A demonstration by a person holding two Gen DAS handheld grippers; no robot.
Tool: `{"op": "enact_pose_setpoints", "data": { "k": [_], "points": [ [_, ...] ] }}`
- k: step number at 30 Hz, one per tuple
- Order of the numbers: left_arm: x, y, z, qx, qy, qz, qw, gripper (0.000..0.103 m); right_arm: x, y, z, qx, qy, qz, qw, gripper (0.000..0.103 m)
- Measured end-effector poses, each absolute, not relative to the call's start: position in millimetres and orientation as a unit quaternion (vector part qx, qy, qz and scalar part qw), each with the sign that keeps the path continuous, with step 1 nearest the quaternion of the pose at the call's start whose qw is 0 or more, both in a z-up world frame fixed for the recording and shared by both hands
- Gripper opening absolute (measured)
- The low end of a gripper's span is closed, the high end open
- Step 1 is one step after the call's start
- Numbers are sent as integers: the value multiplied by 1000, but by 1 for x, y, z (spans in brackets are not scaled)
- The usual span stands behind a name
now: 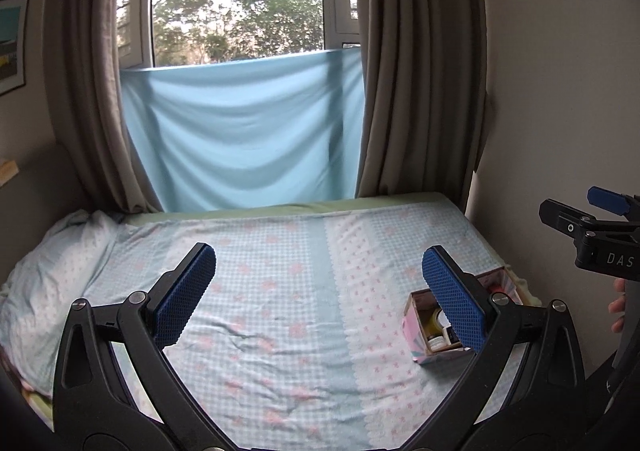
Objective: Organize rigid objects
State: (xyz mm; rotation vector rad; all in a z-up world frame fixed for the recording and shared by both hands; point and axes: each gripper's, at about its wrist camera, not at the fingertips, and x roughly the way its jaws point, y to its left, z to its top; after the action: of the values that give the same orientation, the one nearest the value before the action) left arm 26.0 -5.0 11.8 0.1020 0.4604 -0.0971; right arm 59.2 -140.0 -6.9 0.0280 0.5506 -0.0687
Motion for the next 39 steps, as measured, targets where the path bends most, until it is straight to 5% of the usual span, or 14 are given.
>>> {"op": "enact_pose_setpoints", "data": {
  "k": [39],
  "points": [
    [28,-8,11,31,225,-34,973,103,59,-141,-5,13,274,-31,961,103]
  ]
}}
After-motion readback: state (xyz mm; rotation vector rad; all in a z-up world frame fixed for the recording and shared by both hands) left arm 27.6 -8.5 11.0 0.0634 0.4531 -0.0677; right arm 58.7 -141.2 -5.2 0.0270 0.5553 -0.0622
